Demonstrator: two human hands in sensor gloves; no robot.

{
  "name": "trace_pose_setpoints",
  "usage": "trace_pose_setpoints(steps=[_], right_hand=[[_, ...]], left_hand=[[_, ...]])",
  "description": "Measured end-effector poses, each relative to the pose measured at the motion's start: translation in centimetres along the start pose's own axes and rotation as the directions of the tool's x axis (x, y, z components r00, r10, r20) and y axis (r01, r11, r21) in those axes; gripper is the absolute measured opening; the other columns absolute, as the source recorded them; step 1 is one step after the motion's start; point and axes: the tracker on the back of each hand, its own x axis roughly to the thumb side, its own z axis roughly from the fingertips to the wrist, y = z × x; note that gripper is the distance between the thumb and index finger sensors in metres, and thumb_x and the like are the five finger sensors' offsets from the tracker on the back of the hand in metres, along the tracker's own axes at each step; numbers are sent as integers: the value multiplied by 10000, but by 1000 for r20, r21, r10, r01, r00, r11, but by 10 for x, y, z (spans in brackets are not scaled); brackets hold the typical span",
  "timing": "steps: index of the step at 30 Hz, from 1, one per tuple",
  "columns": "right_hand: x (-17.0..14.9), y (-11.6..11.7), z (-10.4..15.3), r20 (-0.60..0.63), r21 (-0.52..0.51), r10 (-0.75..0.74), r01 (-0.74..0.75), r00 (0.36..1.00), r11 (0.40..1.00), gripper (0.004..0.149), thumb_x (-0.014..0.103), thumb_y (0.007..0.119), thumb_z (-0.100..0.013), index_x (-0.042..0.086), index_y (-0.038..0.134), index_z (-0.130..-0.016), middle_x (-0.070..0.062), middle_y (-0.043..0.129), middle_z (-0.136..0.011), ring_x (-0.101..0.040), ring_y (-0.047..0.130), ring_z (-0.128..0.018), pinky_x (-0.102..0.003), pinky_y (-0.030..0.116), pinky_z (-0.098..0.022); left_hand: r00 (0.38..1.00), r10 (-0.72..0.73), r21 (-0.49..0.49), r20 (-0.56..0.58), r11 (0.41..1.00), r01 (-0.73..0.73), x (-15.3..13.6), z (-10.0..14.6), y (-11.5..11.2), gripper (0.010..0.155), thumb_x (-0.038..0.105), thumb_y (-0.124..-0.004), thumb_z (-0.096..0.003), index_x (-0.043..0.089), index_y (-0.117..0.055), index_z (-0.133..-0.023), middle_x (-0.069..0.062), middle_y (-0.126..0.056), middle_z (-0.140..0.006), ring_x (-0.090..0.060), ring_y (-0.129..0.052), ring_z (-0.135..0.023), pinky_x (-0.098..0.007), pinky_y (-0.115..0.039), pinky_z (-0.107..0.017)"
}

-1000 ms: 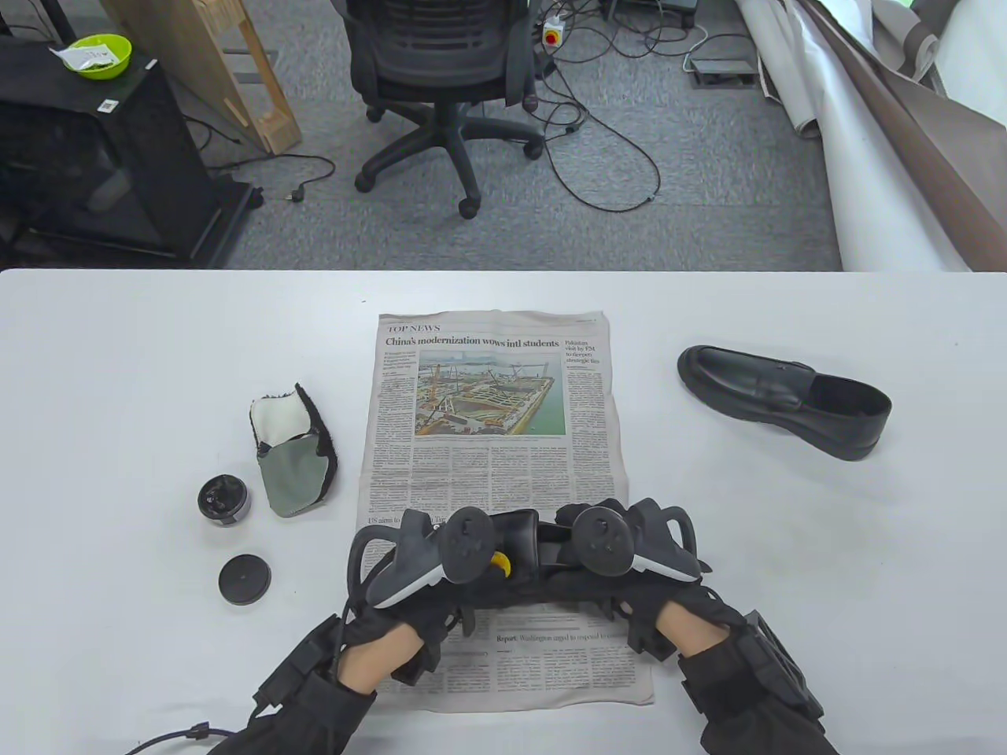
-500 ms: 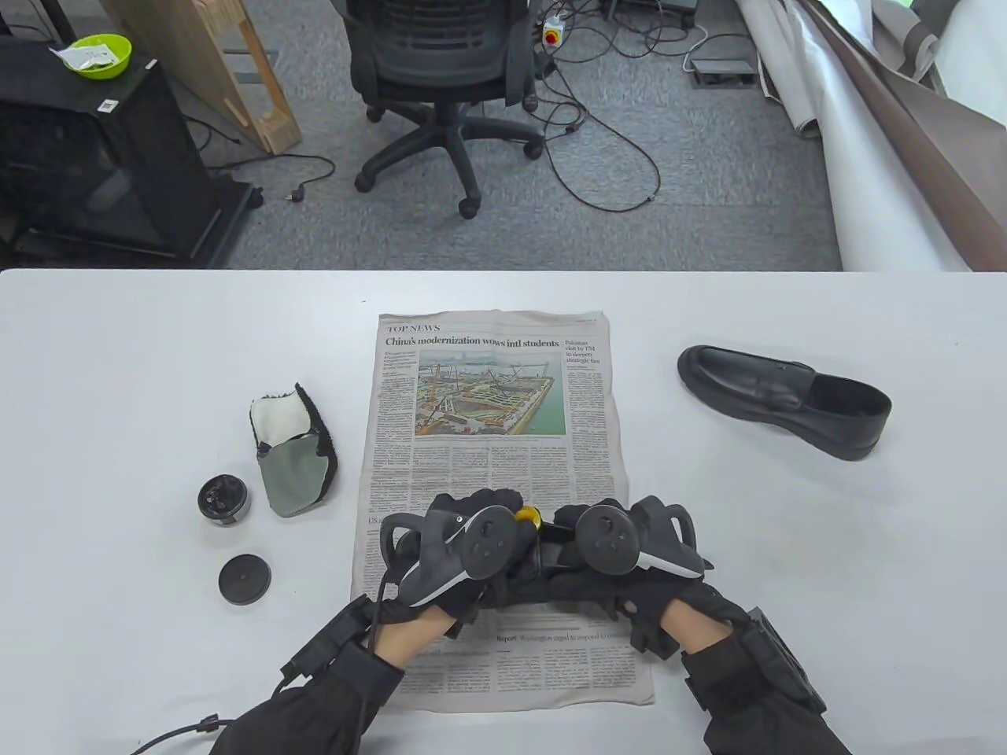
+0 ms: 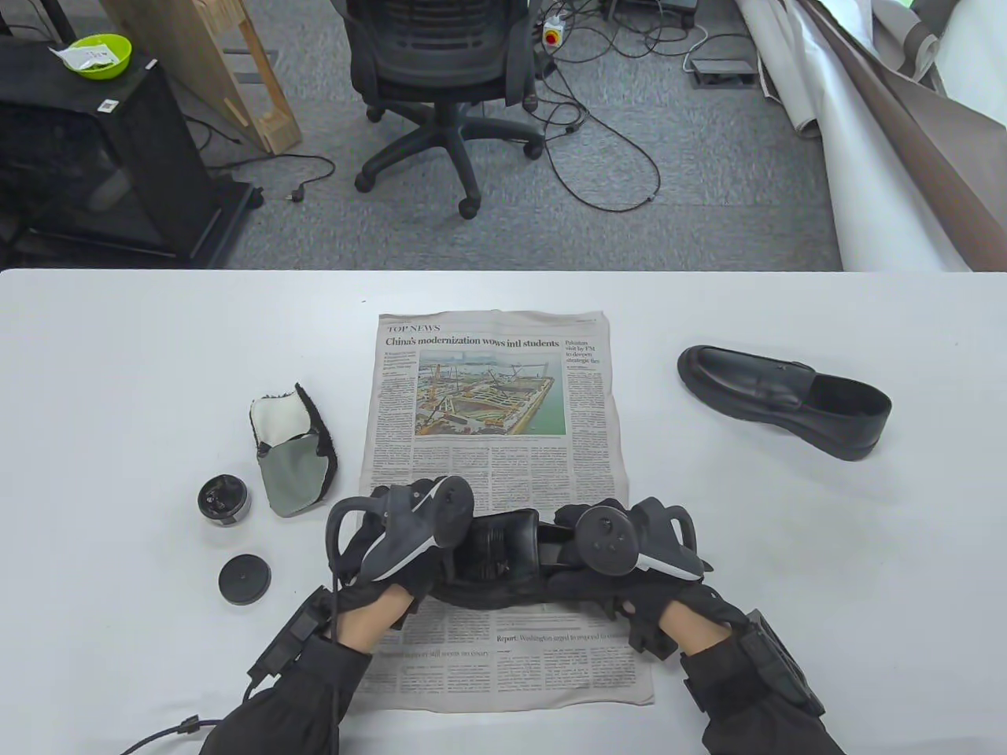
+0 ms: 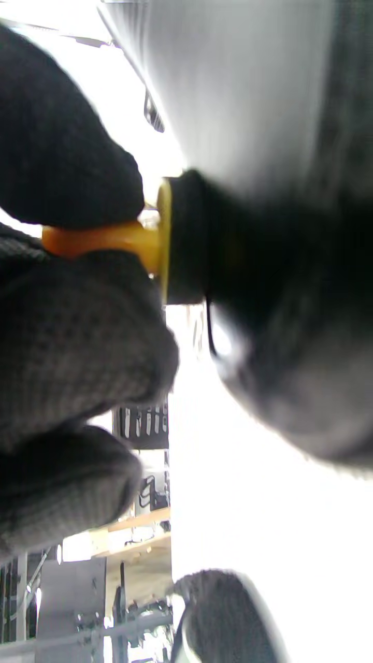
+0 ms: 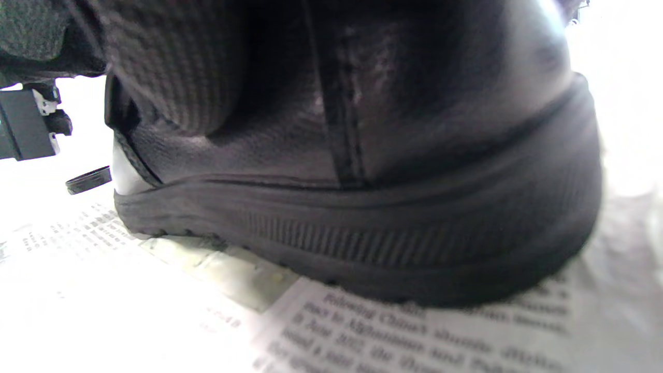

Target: Dip and apply built-in sponge shoe polish on shoes

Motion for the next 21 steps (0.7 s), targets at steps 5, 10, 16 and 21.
trace_pose_setpoints(steps=[5, 10, 16, 21], right_hand=[[0, 0, 0, -10, 2, 2, -2, 1000, 1000, 437, 594, 837, -312, 309, 976, -612, 59, 619, -1000, -312, 740, -862, -542, 653, -699], [0, 0, 0, -14, -4, 4, -4, 1000, 1000, 436, 595, 836, -311, 309, 977, -609, 62, 619, -997, -309, 741, -860, -539, 655, -700], [0, 0, 0, -9, -6, 5, -5, 1000, 1000, 436, 593, 836, -308, 311, 976, -609, 60, 620, -997, -311, 740, -860, -540, 654, -699], [0, 0, 0, -3, -6, 4, -4, 1000, 1000, 435, 593, 835, -309, 312, 975, -610, 58, 621, -997, -311, 740, -861, -540, 653, -700]], left_hand=[[998, 64, -139, -26, 988, -67, -25, 5, 6, 479, 506, -955, -393, 232, -874, -777, -40, -1043, -581, -31, -1048, -295, -401, -898, -500], [990, 7, -176, 138, 984, 17, -13, 10, 10, 477, 515, -938, -397, 244, -869, -783, -27, -1042, -589, -23, -1044, -298, -397, -898, -512], [968, 69, -178, 240, 984, -26, 16, 18, 8, 478, 495, -939, -395, 244, -869, -796, -26, -1056, -622, -20, -1064, -315, -398, -907, -505], [956, 149, -91, 251, 987, -130, 37, 25, 9, 476, 493, -911, -406, 234, -862, -802, -25, -1058, -634, -26, -1072, -318, -403, -907, -503]])
